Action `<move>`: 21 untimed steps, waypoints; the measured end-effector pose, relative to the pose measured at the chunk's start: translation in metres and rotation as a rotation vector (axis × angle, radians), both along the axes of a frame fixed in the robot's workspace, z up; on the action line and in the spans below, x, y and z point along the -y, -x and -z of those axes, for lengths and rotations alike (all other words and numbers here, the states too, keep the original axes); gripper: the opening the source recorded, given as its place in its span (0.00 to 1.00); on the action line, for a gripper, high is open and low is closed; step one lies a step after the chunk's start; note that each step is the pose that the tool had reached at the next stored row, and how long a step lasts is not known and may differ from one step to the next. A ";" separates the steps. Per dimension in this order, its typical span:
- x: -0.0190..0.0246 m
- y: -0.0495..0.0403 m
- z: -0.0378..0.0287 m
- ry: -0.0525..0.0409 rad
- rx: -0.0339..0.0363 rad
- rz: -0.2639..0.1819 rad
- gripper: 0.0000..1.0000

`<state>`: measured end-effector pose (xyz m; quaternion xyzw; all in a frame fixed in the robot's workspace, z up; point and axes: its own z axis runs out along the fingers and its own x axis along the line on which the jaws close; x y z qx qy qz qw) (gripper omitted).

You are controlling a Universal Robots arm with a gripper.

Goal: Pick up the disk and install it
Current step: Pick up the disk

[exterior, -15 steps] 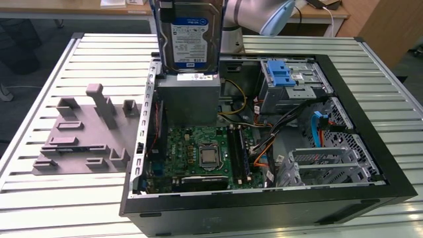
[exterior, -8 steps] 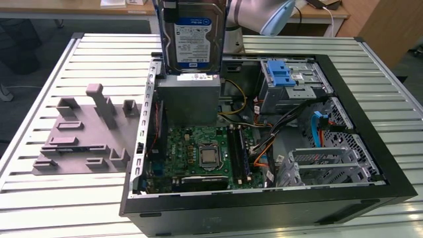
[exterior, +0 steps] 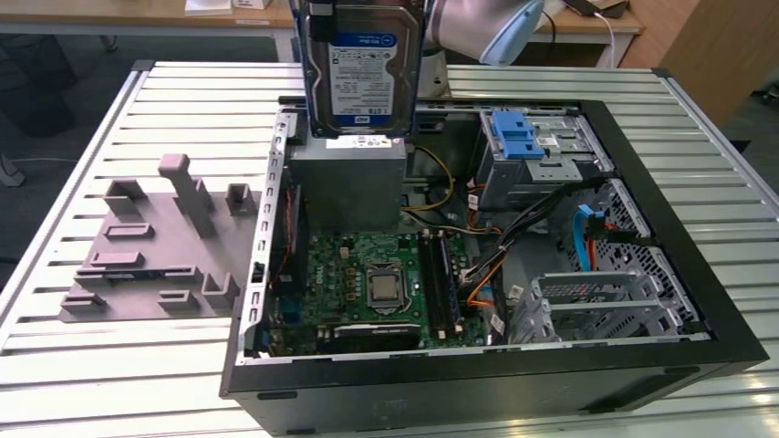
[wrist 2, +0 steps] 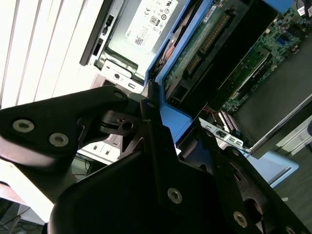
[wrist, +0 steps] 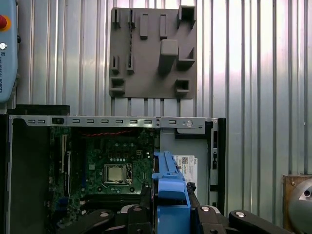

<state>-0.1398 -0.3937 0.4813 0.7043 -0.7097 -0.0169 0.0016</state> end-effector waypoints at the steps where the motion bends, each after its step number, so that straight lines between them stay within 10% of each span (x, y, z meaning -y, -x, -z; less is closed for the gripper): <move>1: 0.0000 -0.0008 0.0000 0.0000 0.0000 0.000 0.36; 21: 0.0002 -0.0107 0.0000 0.0000 -0.0002 0.003 0.36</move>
